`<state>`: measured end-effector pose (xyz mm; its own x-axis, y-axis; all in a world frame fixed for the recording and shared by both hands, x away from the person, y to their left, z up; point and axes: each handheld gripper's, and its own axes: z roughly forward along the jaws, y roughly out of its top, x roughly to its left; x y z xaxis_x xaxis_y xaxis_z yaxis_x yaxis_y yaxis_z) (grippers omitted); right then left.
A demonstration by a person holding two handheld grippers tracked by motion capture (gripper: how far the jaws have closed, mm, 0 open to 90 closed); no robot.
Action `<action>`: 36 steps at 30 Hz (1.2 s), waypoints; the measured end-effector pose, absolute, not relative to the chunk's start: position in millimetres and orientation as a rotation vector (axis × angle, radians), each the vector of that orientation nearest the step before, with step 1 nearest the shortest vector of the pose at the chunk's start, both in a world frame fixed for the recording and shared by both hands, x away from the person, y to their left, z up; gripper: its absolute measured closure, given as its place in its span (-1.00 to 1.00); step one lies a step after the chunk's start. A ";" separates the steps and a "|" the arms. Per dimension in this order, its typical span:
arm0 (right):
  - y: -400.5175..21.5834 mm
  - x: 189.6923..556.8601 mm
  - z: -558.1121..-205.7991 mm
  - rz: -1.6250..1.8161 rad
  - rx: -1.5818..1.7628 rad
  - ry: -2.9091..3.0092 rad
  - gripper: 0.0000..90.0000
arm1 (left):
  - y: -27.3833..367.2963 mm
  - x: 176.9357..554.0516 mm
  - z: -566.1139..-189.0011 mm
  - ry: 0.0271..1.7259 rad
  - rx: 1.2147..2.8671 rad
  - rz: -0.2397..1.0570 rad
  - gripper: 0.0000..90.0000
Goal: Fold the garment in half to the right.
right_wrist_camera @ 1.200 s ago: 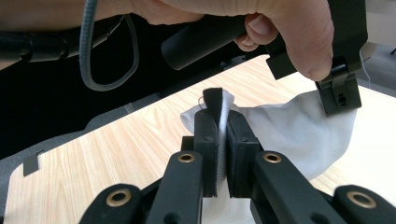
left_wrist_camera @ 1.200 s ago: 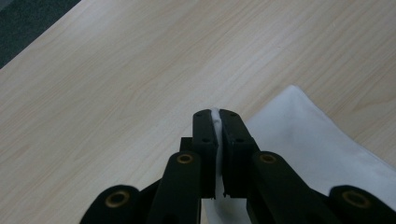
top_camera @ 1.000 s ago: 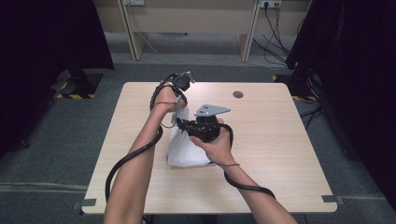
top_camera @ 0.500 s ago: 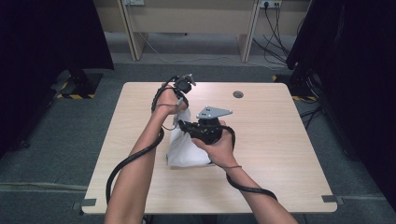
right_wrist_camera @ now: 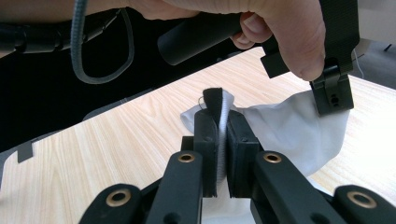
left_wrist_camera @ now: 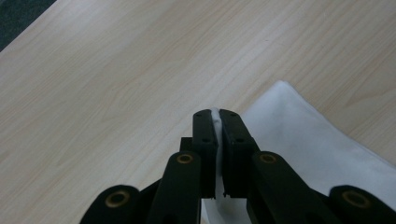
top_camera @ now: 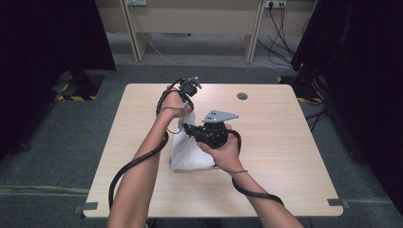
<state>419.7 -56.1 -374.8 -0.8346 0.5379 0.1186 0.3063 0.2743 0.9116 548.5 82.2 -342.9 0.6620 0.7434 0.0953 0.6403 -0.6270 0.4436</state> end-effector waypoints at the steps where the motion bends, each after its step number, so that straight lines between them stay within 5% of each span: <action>1: -56.4 419.6 -375.1 1.590 0.788 2.329 0.89 | 81.8 548.4 -343.3 1.091 2.506 0.380 0.90; 36: -74.4 417.8 -384.0 1.570 0.819 2.315 0.89 | 64.2 551.1 -350.5 1.064 2.521 0.366 0.90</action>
<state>417.8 -74.4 -384.0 -0.8182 0.5623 0.1199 0.3195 0.2713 0.9079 551.1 64.2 -350.5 0.6797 0.7280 0.0900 0.6295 -0.6419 0.4380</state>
